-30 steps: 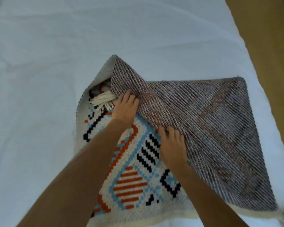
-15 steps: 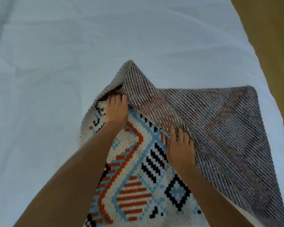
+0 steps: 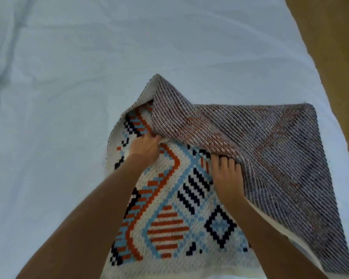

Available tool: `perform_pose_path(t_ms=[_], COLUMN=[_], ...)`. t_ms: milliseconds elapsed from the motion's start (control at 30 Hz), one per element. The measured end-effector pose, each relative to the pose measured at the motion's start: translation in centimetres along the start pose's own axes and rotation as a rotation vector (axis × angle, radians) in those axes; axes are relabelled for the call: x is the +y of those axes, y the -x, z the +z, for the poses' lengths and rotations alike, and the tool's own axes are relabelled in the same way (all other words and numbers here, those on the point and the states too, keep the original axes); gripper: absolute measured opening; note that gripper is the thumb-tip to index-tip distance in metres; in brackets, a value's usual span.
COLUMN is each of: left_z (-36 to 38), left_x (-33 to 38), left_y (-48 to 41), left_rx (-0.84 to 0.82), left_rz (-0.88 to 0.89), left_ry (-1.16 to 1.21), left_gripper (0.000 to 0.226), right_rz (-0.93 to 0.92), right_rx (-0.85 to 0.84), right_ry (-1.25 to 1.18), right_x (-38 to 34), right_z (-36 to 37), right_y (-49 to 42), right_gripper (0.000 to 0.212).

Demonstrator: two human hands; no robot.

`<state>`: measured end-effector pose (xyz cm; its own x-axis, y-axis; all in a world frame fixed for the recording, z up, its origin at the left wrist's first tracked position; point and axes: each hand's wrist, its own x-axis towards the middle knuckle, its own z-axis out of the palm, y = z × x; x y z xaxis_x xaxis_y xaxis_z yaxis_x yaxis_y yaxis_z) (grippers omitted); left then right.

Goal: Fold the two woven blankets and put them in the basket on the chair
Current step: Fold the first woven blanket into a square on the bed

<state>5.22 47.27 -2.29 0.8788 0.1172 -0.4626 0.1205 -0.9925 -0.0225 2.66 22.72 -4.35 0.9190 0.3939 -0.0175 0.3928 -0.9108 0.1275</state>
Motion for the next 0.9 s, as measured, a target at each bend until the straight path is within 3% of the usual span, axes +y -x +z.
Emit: perform_pose_path(t_ms=[167,333,533,633,700,767,900], left_z=[0.5,0.9,4.2,6.9,8.5,10.0,11.3], left_x=[-0.8,-2.2,-4.1,-4.8,-5.3,-5.6,-4.9], left_y=[4.8,10.2,17.8,21.7,23.8,25.1,25.9], left_rx=[-0.046,-0.216,-0.358,-0.431,-0.449,-0.413,-0.126], left_rz=[-0.035,-0.099,-0.159,-0.177,-0.213,-0.244,-0.163], left_ry=[-0.074,-0.106,-0.179,-0.184,-0.178,-0.168,-0.062], left_gripper=[0.037,0.038,0.035,0.039,0.043,0.050,0.056], right_rz=[-0.029,-0.107,-0.129,-0.218,-0.283,-0.280,-0.222], right_rx=[0.038,-0.009,-0.127,-0.061,-0.010,-0.022,-0.096], right_ry=[-0.068,-0.088,-0.216,-0.309,-0.340,-0.349,-0.277], right_x=[-1.0,-1.8,-5.5,-8.3,-9.9,-10.8,-10.9], right_z=[-1.1,-2.2,-2.7,-2.1,-1.9,-1.8,-1.6], right_y=[1.8,4.8,11.8,16.4,18.6,19.6,19.6], right_gripper=[0.044,0.030,0.042,0.014,0.013,0.015,0.025])
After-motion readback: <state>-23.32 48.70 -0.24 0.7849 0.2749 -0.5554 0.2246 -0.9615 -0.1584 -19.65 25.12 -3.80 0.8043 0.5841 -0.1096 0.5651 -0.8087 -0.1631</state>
